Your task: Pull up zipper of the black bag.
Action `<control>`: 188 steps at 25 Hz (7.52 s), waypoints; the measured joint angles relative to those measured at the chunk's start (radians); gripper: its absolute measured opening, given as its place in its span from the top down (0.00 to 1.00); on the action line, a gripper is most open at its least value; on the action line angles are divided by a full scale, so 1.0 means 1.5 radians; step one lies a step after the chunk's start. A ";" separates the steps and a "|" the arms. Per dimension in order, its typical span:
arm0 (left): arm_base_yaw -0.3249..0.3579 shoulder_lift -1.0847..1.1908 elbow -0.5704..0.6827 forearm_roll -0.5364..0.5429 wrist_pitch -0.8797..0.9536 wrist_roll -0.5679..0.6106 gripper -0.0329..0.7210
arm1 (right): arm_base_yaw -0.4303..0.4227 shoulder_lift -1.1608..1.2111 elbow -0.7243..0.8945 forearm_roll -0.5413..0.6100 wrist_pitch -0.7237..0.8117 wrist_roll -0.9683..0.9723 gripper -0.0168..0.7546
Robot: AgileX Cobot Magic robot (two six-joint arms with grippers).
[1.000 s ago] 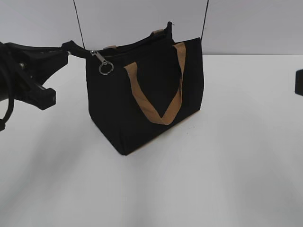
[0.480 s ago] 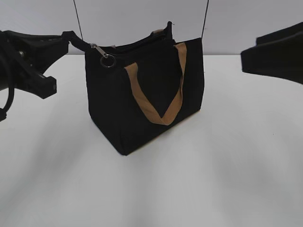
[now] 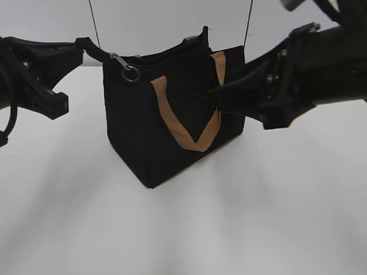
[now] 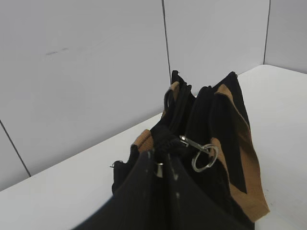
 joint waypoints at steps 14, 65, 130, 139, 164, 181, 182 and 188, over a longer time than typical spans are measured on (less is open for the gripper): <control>0.000 0.000 0.000 0.000 0.000 0.000 0.95 | 0.060 0.235 -0.222 0.002 -0.004 -0.027 0.47; 0.000 0.000 -0.001 0.000 0.007 0.000 0.95 | 0.117 0.378 -0.284 0.058 -0.093 -0.058 1.00; 0.059 -0.024 -0.005 -0.028 0.131 0.002 0.95 | -0.079 0.380 -0.339 -0.018 -0.168 -0.004 1.00; 0.059 -0.024 -0.005 -0.028 0.133 0.002 0.95 | -0.088 0.380 -0.339 -0.019 -0.177 0.010 1.00; 0.059 -0.018 -0.005 -0.033 0.125 -0.013 0.93 | -0.095 0.377 -0.342 -0.009 -0.072 0.037 0.54; 0.059 -0.018 -0.062 -0.086 0.335 -0.088 0.39 | -0.095 0.322 -0.344 -0.231 0.023 0.193 0.54; 0.059 -0.018 -0.082 -0.091 0.372 -0.088 0.39 | -0.095 0.315 -0.344 -0.254 0.031 0.214 0.54; 0.077 -0.018 -0.191 -0.126 0.646 -0.100 0.38 | -0.095 0.276 -0.344 -0.381 0.128 0.365 0.54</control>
